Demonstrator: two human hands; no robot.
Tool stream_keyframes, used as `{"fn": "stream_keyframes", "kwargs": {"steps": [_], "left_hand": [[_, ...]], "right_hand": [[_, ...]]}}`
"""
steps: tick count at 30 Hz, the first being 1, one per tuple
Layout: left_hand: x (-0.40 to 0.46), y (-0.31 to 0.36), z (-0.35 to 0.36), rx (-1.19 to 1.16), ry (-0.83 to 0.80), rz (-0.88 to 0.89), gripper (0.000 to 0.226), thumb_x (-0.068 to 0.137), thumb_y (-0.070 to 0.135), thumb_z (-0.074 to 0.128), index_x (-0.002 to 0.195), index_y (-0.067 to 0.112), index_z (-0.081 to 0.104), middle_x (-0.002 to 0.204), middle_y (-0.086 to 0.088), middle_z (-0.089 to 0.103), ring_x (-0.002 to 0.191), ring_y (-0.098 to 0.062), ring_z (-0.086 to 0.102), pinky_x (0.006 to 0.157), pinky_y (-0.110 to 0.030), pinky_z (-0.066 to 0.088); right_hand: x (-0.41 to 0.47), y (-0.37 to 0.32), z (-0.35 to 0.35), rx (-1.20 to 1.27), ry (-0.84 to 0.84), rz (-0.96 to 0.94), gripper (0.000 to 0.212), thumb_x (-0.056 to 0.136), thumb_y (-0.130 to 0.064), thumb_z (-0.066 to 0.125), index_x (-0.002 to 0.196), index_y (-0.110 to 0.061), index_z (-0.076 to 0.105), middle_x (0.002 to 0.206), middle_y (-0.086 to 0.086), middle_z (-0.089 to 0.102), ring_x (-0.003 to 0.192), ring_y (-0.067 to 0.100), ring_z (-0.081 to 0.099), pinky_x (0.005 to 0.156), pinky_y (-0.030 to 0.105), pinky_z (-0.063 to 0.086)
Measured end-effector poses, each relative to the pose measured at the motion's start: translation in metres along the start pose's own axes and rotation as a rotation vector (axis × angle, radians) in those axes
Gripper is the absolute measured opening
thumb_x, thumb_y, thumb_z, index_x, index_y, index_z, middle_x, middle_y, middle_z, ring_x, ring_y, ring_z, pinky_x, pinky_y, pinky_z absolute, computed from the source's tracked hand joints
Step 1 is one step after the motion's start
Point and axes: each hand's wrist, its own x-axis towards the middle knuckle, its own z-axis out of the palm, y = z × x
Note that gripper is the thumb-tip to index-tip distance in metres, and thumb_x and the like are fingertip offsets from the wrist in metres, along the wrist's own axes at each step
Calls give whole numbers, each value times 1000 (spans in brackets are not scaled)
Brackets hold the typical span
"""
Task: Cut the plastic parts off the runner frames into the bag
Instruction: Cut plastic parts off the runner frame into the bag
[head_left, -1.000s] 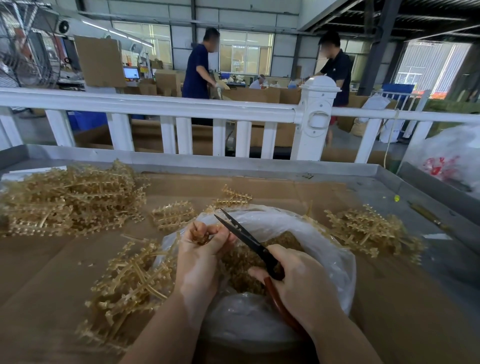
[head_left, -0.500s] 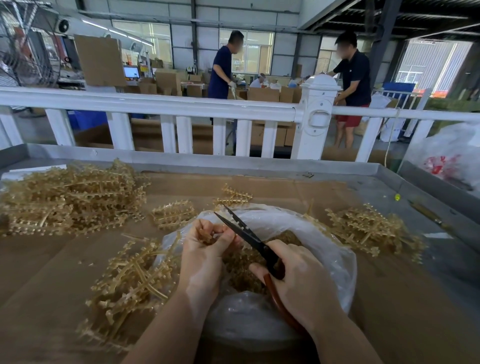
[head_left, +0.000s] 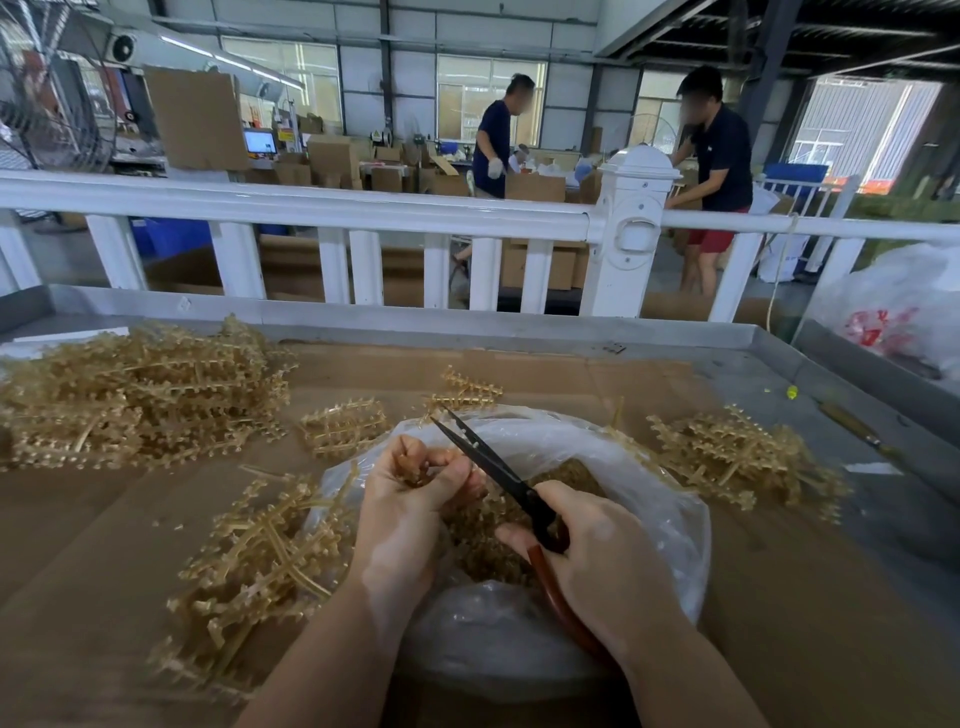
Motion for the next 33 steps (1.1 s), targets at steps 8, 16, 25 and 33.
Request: {"fn": "stream_keyframes", "kwargs": {"steps": [8,16,25,33], "left_hand": [[-1,3,-3,215,-148,26,22,67,1,68,60,22,65,68,-8,66,63,-19,66,63,-29,56],[-1,4,0,124,-99,-42,23,71,-9,63,74,8,48,74,-16,59,71,-30,60,81,-50,51],[-1,3,-1,115,-161,-66,25,65,-8,64,59,15,54,64,-10,58,58,-23,58,63,-36,53],[1,3,-4,157,-182,-97,23,67,-9,64,62,10,53,64,-15,57,57,-24,59,57,-32,54]], "right_hand": [[0,1,2,-32,21,16,28,83,-56,56,98,-33,61,83,-16,59,82,3,49,69,12,31],[2,2,1,-5,-3,5,29,83,-54,59,95,-28,62,74,-17,53,72,4,50,64,11,35],[0,1,3,-20,44,11,32,81,-58,57,95,-30,62,77,-15,58,76,5,52,69,20,41],[0,1,2,-11,15,38,21,83,-44,64,101,-32,62,88,-14,62,86,4,52,77,17,40]]}}
